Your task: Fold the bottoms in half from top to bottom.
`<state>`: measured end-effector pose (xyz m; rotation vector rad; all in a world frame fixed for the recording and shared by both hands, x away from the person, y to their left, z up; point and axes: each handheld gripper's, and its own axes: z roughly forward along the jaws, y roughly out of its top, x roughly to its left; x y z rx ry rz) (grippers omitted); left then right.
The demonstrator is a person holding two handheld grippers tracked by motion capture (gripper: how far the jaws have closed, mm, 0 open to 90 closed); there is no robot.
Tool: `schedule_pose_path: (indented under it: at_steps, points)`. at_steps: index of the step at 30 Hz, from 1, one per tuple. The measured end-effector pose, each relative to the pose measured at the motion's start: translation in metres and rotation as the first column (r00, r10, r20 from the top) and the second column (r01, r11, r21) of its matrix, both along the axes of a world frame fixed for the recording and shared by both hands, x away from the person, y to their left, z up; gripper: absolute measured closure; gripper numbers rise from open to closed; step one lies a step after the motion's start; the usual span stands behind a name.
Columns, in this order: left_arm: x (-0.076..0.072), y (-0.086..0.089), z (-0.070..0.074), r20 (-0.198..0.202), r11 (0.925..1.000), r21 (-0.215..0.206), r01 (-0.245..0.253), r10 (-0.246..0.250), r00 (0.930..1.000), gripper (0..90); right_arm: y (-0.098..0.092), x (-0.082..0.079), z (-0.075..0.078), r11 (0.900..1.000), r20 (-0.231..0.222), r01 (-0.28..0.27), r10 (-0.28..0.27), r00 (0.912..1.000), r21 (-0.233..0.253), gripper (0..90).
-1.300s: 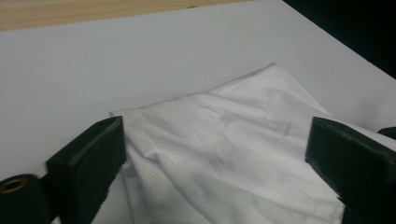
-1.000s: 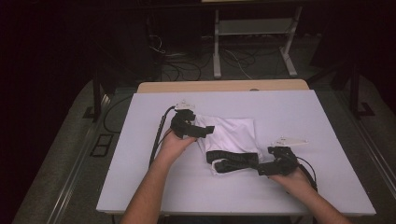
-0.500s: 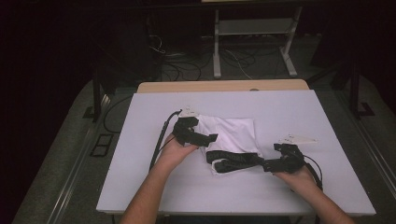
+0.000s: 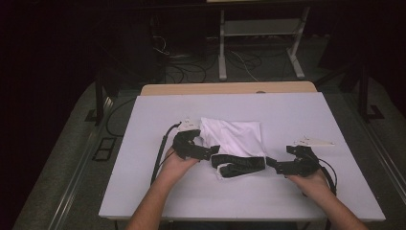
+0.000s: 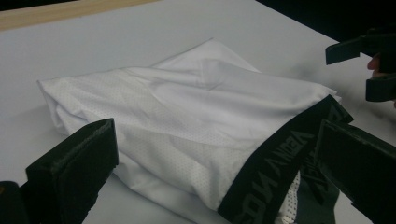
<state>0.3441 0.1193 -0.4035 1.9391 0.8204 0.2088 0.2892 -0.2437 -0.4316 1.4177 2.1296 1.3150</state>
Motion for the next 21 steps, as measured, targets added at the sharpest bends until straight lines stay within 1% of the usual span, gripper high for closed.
schedule_pose_path:
  at_steps: [4, 7, 8, 9, 12, 13, 14, 15, 18, 19, 21]
  points:
    - [-0.003, 0.0, 0.001, 0.01, 0.9999, 0.01, 0.004, -0.004, 0.9999, 0.0, -0.001, -0.001, 0.0, 1.0, 0.002, -0.002, 0.002, 1.0, -0.004, 0.0]
    - [-0.004, 0.001, 0.002, 0.008, 0.9999, 0.006, 0.009, -0.009, 0.9999, 0.0, -0.002, -0.001, 0.0, 1.0, 0.003, 0.002, -0.002, 1.0, -0.006, 0.0]
    - [-0.006, 0.001, 0.003, 0.013, 0.9999, 0.014, 0.01, -0.01, 0.9999, 0.0, -0.004, -0.002, 0.001, 1.0, 0.013, 0.008, -0.007, 0.9999, -0.015, 0.0]
    - [-0.007, 0.002, 0.004, 0.013, 0.9998, 0.013, 0.013, -0.013, 0.9998, 0.0, -0.01, -0.002, 0.0, 1.0, 0.008, 0.024, -0.024, 0.9997, -0.011, 0.0]
    - [-0.008, 0.003, 0.006, 0.015, 0.9999, 0.007, 0.014, -0.014, 0.9998, 0.0, -0.012, -0.003, 0.0, 0.999, 0.008, 0.03, -0.029, 0.9995, -0.013, 0.0]
    - [-0.009, 0.004, 0.006, 0.015, 0.9999, 0.007, 0.015, -0.015, 0.9998, 0.0, -0.018, -0.004, 0.001, 0.999, 0.01, 0.045, -0.044, 0.999, -0.019, 0.0]
    - [-0.009, 0.004, 0.006, 0.015, 0.9999, 0.007, 0.015, -0.015, 0.9998, 0.0, -0.018, -0.004, 0.001, 0.999, 0.01, 0.045, -0.044, 0.999, -0.019, 0.0]
    - [-0.013, 0.005, 0.008, 0.024, 0.9998, 0.005, 0.019, -0.019, 0.9995, 0.0, -0.029, -0.007, 0.001, 0.998, 0.012, 0.067, -0.067, 0.9977, -0.014, 0.0]
    - [-0.013, 0.005, 0.008, 0.024, 0.9998, 0.005, 0.019, -0.019, 0.9995, 0.0, -0.032, -0.009, 0.002, 0.997, 0.01, 0.079, -0.079, 0.9968, -0.009, 0.0]
    - [-0.018, 0.006, 0.01, 0.036, 0.9996, 0.009, 0.025, -0.026, 0.999, 0.0, -0.043, -0.012, 0.003, 0.995, 0.016, 0.102, -0.101, 0.9947, -0.004, 0.0]
    - [-0.018, 0.006, 0.011, 0.038, 0.9996, 0.015, 0.026, -0.026, 0.9989, 0.0, -0.046, -0.013, 0.004, 0.994, 0.016, 0.11, -0.11, 0.9938, -0.001, 0.0]
